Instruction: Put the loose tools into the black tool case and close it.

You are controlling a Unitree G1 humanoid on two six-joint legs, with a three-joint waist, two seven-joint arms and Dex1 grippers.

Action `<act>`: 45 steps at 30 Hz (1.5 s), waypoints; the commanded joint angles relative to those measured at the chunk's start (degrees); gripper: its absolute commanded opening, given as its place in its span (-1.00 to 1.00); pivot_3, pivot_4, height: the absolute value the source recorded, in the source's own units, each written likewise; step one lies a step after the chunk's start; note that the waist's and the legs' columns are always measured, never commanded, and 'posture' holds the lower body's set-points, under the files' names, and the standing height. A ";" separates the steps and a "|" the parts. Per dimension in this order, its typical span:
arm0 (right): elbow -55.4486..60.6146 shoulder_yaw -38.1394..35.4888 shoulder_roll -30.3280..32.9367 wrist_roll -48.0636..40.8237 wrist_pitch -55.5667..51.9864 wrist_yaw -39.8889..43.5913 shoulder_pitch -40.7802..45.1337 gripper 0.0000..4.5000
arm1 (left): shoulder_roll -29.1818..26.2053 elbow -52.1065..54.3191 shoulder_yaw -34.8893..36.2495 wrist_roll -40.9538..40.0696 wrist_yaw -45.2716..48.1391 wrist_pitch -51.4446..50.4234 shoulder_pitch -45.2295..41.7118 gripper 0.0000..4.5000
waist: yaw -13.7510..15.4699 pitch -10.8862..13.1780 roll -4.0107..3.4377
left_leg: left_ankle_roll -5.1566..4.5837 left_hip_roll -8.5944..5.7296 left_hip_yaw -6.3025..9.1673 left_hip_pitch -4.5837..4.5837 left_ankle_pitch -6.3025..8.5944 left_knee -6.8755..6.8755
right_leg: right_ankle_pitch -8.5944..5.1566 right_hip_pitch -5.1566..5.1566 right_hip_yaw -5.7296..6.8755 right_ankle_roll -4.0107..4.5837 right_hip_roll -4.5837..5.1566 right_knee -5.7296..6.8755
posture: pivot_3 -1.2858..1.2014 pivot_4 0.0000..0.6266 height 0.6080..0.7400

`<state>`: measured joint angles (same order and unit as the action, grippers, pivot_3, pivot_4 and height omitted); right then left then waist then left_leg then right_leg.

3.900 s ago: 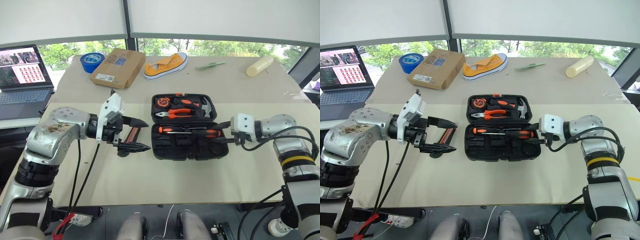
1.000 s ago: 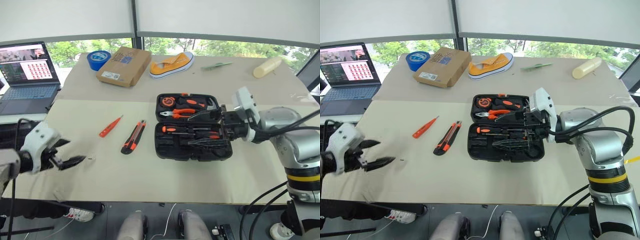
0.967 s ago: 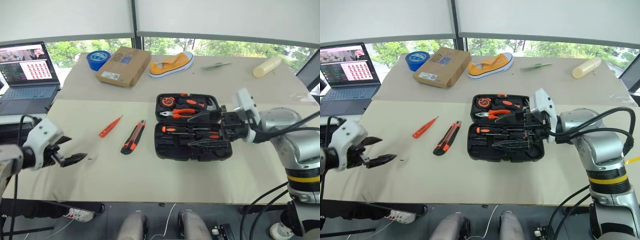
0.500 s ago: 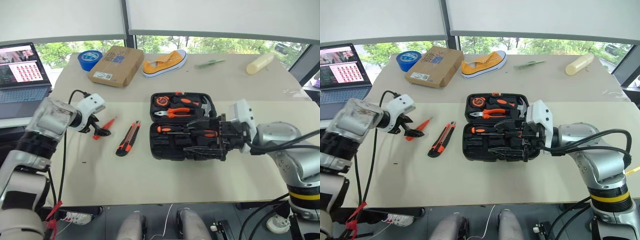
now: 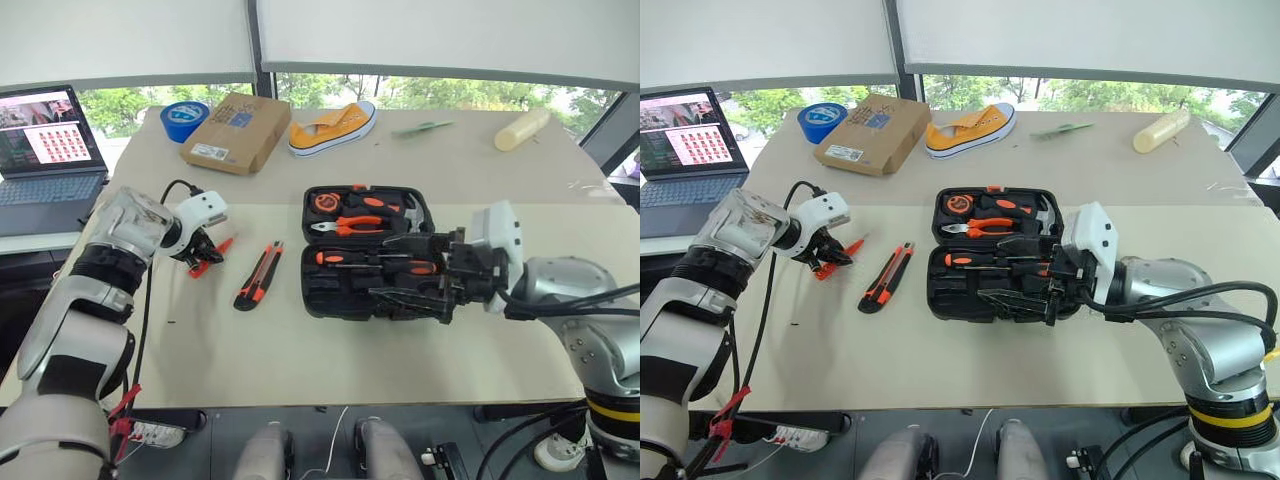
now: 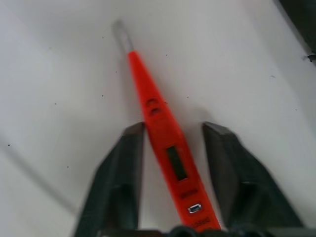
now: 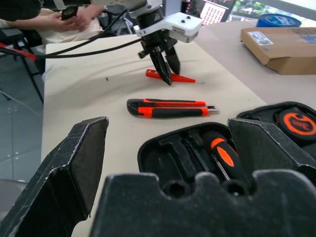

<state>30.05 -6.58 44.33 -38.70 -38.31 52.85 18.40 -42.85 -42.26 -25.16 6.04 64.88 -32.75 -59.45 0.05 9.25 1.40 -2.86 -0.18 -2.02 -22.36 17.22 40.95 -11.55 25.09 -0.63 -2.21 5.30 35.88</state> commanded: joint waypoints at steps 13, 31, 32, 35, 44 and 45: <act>5.20 -20.24 7.12 -2.42 -2.71 -2.94 -20.87 1.00 | 8.42 32.18 -0.72 -6.15 11.43 -4.07 -2.92 -0.83 | 1.11 0.09 0.15 | -0.35 -0.03 0.11 -0.49 0.21 0.77 | 0.03 -0.04 -0.02 -0.25 0.15 -0.04 | 0.03 -0.52 0.92; 8.64 -20.32 4.46 -4.13 -2.43 -9.99 -22.34 1.00 | 25.87 13.88 -10.79 1.62 11.57 -0.70 -9.62 -0.83 | 0.68 0.10 0.16 | -0.43 -0.09 0.13 -0.53 0.26 0.79 | 0.03 0.03 -0.10 -0.24 0.00 -0.06 | 0.03 -0.52 0.92; 8.61 -20.14 4.27 -4.03 -2.32 -10.25 -22.21 1.00 | 25.88 13.47 -11.15 2.16 11.76 0.04 -9.54 -0.83 | 0.66 0.10 0.15 | -0.44 -0.08 0.12 -0.53 0.26 0.79 | 0.03 0.03 -0.10 -0.24 0.00 -0.07 | 0.03 -0.52 0.92; 8.76 -19.63 3.62 -3.91 -2.13 -10.95 -21.95 1.00 | 26.54 12.35 -11.36 2.52 12.10 0.92 -9.36 -0.83 | 0.65 0.10 0.15 | -0.44 -0.07 0.12 -0.52 0.26 0.79 | 0.03 0.03 -0.11 -0.24 -0.01 -0.06 | 0.03 -0.52 0.92; 8.92 -18.97 1.60 -3.50 -1.68 -12.63 -21.89 1.00 | 28.63 9.42 -11.52 4.14 12.96 0.86 -9.53 -0.60 | 0.67 0.09 0.14 | -0.46 -0.05 0.12 -0.51 0.27 0.79 | 0.03 0.02 -0.12 -0.24 -0.01 -0.06 | 0.03 -0.52 0.92; 8.93 -19.14 1.34 -3.65 -1.72 -12.81 -21.97 1.00 | 29.05 8.99 -10.99 4.01 12.68 0.49 -9.82 -0.38 | 0.72 0.09 0.14 | -0.46 -0.05 0.12 -0.50 0.27 0.79 | 0.03 0.01 -0.11 -0.24 -0.01 -0.06 | 0.03 -0.52 0.92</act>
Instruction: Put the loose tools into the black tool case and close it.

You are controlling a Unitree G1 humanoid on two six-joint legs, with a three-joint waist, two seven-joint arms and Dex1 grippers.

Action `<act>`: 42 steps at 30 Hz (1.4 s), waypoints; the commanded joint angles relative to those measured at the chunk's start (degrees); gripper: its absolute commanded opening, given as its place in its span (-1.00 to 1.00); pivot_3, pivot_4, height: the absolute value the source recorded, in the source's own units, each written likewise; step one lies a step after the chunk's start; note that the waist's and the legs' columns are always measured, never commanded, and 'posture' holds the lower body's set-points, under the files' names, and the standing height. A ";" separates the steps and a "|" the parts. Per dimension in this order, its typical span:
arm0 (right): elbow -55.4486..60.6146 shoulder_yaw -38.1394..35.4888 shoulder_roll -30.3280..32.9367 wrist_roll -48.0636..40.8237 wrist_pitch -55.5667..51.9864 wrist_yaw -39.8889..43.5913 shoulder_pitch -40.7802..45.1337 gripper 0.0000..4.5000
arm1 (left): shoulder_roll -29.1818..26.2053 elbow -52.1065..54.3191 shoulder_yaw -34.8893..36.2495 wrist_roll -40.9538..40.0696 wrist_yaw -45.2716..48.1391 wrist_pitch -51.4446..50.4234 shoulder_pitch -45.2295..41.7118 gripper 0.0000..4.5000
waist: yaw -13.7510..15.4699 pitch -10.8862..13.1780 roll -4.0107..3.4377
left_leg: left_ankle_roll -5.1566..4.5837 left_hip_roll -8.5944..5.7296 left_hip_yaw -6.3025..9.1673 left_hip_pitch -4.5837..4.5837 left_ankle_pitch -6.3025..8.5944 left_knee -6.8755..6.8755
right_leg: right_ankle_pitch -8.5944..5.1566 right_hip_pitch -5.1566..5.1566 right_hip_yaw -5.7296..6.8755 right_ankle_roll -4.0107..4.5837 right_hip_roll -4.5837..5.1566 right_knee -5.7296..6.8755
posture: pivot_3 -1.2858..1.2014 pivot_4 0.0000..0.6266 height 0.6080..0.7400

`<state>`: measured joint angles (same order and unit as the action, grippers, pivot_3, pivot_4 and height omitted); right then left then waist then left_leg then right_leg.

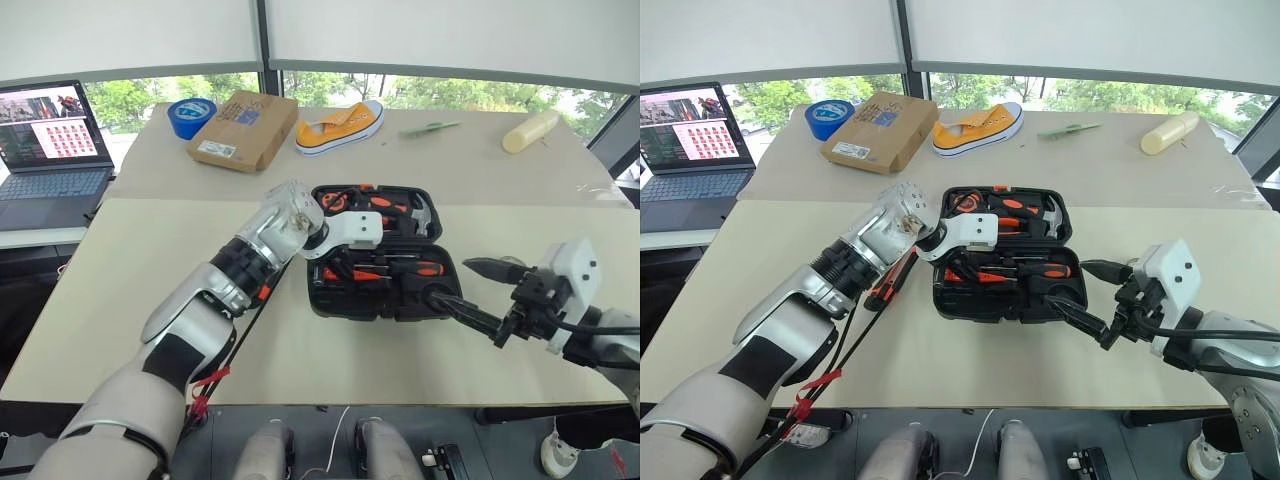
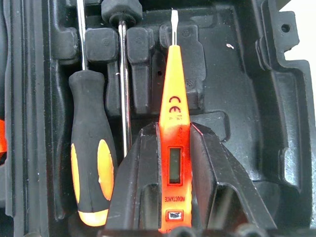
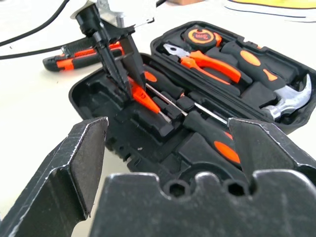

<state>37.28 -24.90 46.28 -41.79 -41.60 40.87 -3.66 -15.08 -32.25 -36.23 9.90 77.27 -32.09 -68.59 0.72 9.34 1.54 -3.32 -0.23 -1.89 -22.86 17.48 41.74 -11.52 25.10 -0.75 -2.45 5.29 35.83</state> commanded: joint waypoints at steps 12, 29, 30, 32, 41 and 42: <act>0.83 -1.74 -1.74 -1.56 1.12 -0.80 -0.36 1.00 | -5.40 10.24 12.19 -11.43 6.24 -9.05 -0.36 0.99 | -0.18 0.00 -0.03 | 0.00 0.09 0.00 -0.02 0.00 -0.01 | 0.00 0.06 -0.01 0.00 -0.02 0.02 | 0.03 -0.52 0.92; -1.54 -0.22 -0.25 -0.53 0.92 0.91 0.99 1.00 | -1.36 5.47 25.08 -19.15 -9.85 -3.20 14.89 -0.99 | 0.12 -0.02 -0.06 | 0.04 0.01 0.01 0.00 -0.02 0.04 | 0.02 0.00 0.02 -0.02 0.08 0.04 | 0.03 -0.52 0.92; -1.52 -0.27 -0.41 -0.83 0.79 0.80 1.03 1.00 | -1.13 5.06 24.73 -18.95 -10.54 -4.05 14.85 -0.99 | 0.10 -0.03 -0.06 | 0.04 0.01 0.01 0.00 -0.02 0.04 | 0.02 0.00 0.02 -0.02 0.07 0.04 | 0.03 -0.52 0.92; -1.60 -0.53 -0.80 -1.77 0.37 0.36 1.44 1.00 | -0.67 4.23 24.21 -18.80 -11.12 -5.18 14.64 -0.99 | 0.04 -0.03 -0.06 | 0.04 -0.01 0.00 0.00 -0.02 0.04 | 0.02 0.00 0.01 -0.02 0.08 0.04 | 0.03 -0.52 0.92; -2.56 -0.57 -1.08 -3.06 0.01 -0.94 2.63 1.00 | -2.45 6.28 17.23 -15.54 -8.67 -0.57 18.72 -0.99 | -0.01 -0.04 -0.08 | 0.03 0.01 0.00 0.02 -0.02 0.04 | 0.02 -0.01 0.01 -0.02 0.07 0.04 | 0.03 -0.52 0.92; -2.70 -0.75 -1.53 -3.58 -0.22 -1.56 2.84 1.00 | -3.22 7.00 16.27 -14.69 -8.52 1.02 19.82 -0.99 | -0.01 -0.05 -0.10 | 0.03 0.02 0.00 0.04 -0.02 0.03 | 0.02 -0.02 0.00 -0.02 0.06 0.04 | 0.03 -0.52 0.92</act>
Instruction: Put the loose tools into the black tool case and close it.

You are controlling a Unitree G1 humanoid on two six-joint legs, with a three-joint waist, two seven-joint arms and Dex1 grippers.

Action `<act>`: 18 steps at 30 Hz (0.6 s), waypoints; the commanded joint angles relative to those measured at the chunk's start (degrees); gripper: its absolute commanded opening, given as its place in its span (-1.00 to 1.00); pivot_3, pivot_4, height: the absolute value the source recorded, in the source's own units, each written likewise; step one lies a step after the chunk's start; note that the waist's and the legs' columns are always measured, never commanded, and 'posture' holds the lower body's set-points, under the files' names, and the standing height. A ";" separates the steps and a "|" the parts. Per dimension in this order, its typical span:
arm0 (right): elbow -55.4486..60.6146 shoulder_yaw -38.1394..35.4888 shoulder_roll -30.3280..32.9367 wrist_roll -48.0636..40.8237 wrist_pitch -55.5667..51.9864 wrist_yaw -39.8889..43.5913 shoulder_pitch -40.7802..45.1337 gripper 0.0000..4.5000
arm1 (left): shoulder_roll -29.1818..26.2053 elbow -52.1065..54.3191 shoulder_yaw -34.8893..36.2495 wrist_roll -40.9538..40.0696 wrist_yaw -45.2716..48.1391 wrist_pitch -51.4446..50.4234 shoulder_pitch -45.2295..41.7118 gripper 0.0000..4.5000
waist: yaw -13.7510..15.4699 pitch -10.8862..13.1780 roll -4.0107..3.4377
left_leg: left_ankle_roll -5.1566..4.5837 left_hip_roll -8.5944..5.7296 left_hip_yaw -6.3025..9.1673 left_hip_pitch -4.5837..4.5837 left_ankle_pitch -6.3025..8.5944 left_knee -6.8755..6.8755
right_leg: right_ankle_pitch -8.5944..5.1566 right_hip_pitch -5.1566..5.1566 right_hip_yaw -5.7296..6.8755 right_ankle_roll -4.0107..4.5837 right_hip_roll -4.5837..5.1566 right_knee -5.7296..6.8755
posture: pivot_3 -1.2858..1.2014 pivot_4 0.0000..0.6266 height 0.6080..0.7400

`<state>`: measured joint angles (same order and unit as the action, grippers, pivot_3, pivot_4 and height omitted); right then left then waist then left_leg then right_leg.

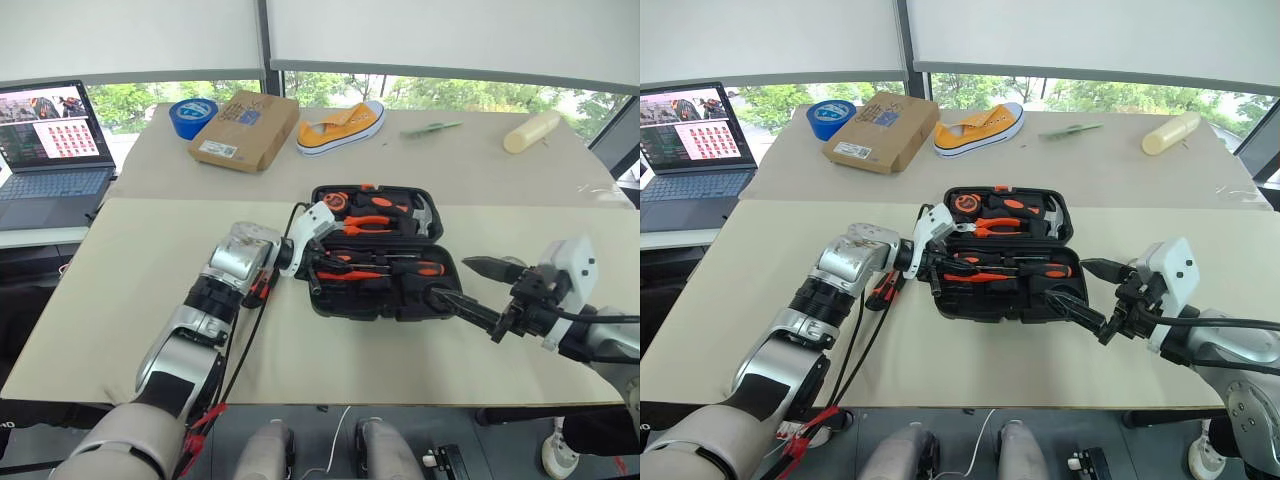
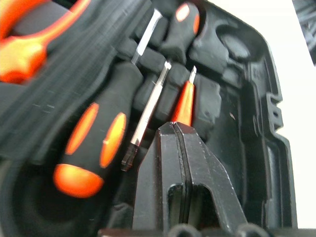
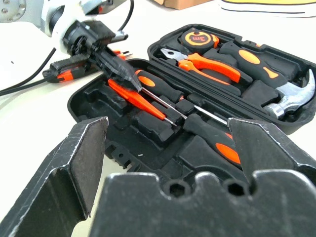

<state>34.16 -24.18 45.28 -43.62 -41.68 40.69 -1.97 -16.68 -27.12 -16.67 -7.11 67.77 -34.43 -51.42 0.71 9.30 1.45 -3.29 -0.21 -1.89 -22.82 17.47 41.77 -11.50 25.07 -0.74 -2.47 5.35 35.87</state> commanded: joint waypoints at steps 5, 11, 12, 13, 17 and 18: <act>0.47 -0.88 -1.02 -1.74 0.19 -2.20 1.05 1.00 | -3.40 2.74 -4.38 3.33 0.30 6.11 4.83 -0.99 | 0.01 -0.06 -0.09 | 0.00 0.03 0.00 0.07 0.00 -0.01 | 0.00 -0.05 -0.02 0.00 0.00 0.01 | 0.03 -0.52 0.92; -0.04 -0.36 -1.13 -1.89 0.32 -2.53 1.82 1.00 | -2.51 3.55 0.21 -1.04 -0.21 5.74 3.10 -0.99 | -0.01 -0.06 -0.10 | -0.01 0.02 0.00 0.11 0.01 0.00 | 0.00 -0.10 -0.02 0.00 -0.01 0.01 | 0.03 -0.52 0.92; -0.17 -0.22 -1.12 -1.81 0.39 -2.48 1.91 1.00 | -2.34 4.40 1.33 -2.41 0.30 5.78 2.85 -0.99 | -0.02 -0.06 -0.10 | -0.01 0.02 0.00 0.10 0.01 0.00 | 0.00 -0.09 -0.02 0.00 -0.01 0.01 | 0.03 -0.52 0.92; -0.30 -0.07 -1.12 -1.72 0.47 -2.43 1.99 1.00 | -2.26 5.15 2.14 -3.56 0.83 5.72 2.70 -0.99 | -0.02 -0.06 -0.09 | -0.01 0.02 0.00 0.09 0.01 0.00 | 0.00 -0.08 -0.02 0.00 -0.01 0.01 | 0.03 -0.52 0.92; -0.70 0.14 -1.23 -1.76 0.57 -2.32 2.12 1.00 | -2.07 6.07 3.14 -4.96 1.12 5.51 2.49 -0.99 | 0.08 -0.06 -0.09 | -0.01 0.02 0.00 0.04 0.00 0.00 | 0.00 -0.04 -0.01 0.00 0.00 0.00 | 0.03 -0.52 0.92; -0.81 0.22 -1.26 -1.76 0.55 -2.36 2.24 1.00 | -2.05 5.57 2.88 -4.44 0.75 6.33 2.44 -0.99 | 0.09 -0.06 -0.09 | -0.01 0.02 0.00 0.04 0.00 0.00 | 0.00 -0.05 -0.01 0.00 0.02 0.00 | 0.03 -0.52 0.92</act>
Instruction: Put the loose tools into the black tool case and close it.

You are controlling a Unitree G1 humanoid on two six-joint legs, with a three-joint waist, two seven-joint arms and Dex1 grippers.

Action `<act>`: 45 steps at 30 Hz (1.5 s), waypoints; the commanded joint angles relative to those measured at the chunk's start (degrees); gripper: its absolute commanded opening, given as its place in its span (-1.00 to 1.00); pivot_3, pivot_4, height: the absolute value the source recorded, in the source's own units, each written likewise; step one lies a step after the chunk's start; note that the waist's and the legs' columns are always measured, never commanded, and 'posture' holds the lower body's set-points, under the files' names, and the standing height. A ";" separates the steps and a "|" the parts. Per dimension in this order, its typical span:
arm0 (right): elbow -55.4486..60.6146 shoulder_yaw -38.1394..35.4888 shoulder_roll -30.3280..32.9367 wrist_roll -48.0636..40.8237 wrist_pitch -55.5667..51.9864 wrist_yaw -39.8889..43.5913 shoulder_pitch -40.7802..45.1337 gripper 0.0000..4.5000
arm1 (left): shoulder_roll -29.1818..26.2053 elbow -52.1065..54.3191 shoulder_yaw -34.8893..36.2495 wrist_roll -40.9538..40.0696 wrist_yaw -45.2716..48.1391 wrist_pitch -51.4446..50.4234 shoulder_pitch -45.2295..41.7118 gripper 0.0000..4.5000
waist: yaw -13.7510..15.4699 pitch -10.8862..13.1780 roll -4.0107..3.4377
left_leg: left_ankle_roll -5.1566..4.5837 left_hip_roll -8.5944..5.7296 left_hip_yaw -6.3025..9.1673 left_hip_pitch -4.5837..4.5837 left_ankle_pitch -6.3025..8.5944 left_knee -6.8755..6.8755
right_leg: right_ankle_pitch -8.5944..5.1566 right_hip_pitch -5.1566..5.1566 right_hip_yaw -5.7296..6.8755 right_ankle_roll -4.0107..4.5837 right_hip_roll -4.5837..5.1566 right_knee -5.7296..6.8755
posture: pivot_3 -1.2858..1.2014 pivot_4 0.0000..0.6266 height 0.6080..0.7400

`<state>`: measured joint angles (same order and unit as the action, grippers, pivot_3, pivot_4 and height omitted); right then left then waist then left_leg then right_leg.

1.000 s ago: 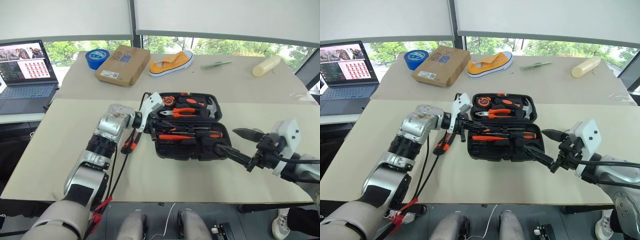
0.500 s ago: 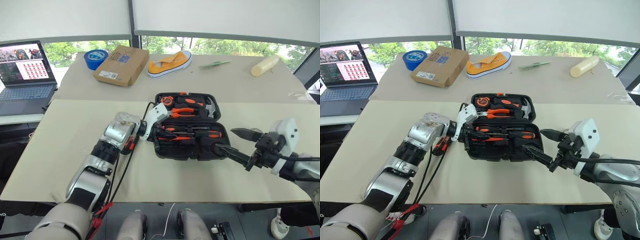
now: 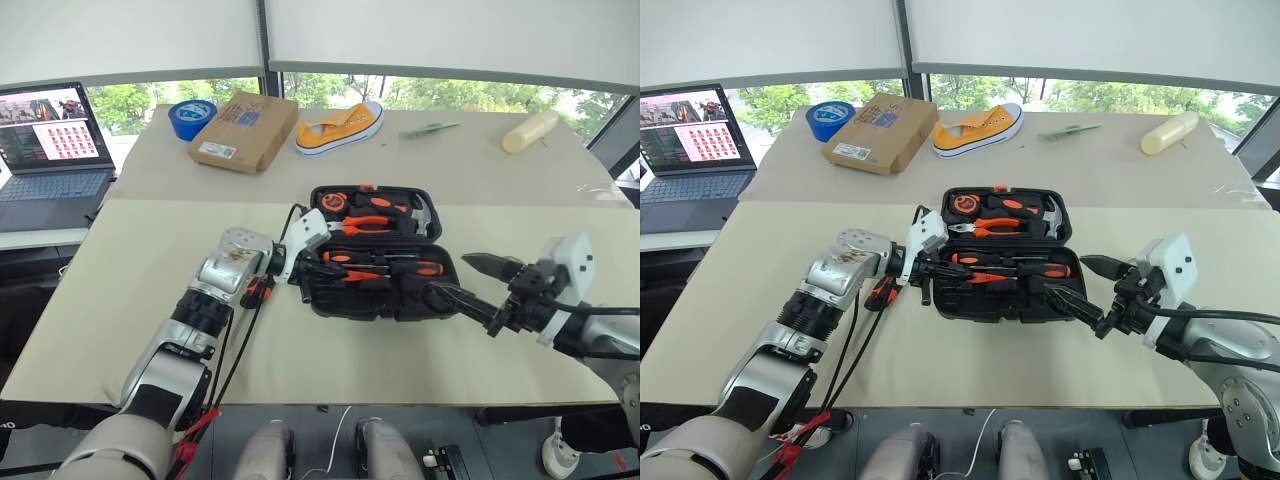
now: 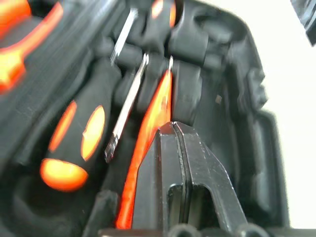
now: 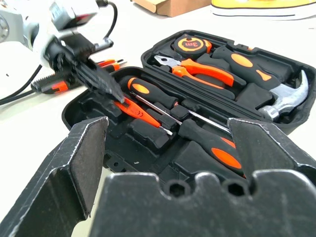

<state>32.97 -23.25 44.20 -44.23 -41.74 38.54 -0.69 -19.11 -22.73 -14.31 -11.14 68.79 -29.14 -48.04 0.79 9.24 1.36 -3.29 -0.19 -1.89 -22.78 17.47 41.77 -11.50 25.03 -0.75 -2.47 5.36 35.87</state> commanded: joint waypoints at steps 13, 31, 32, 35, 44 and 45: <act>0.60 -0.60 -0.35 -1.60 0.14 -0.82 1.07 1.00 | 3.92 -8.27 -4.82 8.57 -6.37 13.75 0.57 -0.99 | 0.21 -0.01 -0.02 | 0.00 -0.05 0.00 0.04 0.00 0.00 | 0.00 -0.06 0.00 0.00 0.01 -0.01 | 0.03 -0.52 0.92; -0.35 2.82 3.02 -1.86 0.40 4.40 1.97 1.00 | -14.68 27.03 17.75 -8.67 -8.72 -10.37 12.96 -0.03 | -1.17 0.00 -0.06 | -0.12 0.13 0.03 0.51 0.08 -0.21 | -0.02 -0.41 -0.03 -0.01 -0.01 -0.09 | 0.03 -0.52 0.92; -0.24 2.98 3.78 -2.77 0.19 6.18 2.19 1.00 | -17.25 29.75 19.31 -9.69 -8.60 -12.56 15.37 0.12 | -1.20 0.00 -0.06 | -0.12 0.12 0.03 0.53 0.08 -0.23 | -0.02 -0.41 -0.03 -0.01 -0.01 -0.10 | 0.03 -0.52 0.92; -0.17 4.36 6.49 -3.09 0.63 10.51 3.75 1.00 | -25.70 36.44 24.95 -10.85 -8.54 -17.22 24.96 0.62 | -1.26 0.04 -0.08 | -0.08 0.12 0.03 0.55 0.06 -0.28 | -0.02 -0.42 -0.02 -0.01 0.02 -0.12 | 0.03 -0.52 0.92; -3.92 8.61 7.98 -1.88 0.82 14.03 11.12 1.00 | -30.40 45.05 27.36 -12.46 -18.87 -29.73 31.79 0.99 | 0.80 0.08 -0.02 | 0.09 0.06 0.17 0.64 0.00 -0.48 | -0.02 -0.70 0.19 0.00 0.18 -0.75 | 0.03 -0.52 0.92; -3.97 8.89 8.01 -1.84 0.68 14.14 11.27 1.00 | -29.24 45.42 26.43 -12.99 -20.48 -32.25 30.06 0.99 | 1.03 0.08 -0.02 | 0.10 0.02 0.19 0.63 0.00 -0.47 | -0.01 -0.72 0.19 0.00 0.20 -0.75 | 0.03 -0.52 0.92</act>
<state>28.74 -13.84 51.84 -46.16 -41.69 52.31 9.99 -49.47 19.72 13.04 -22.08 51.18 -57.56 -14.90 1.82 9.32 1.34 -3.17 -0.20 -1.70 -22.16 17.45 41.31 -11.51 24.31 -0.57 -2.48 5.59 35.12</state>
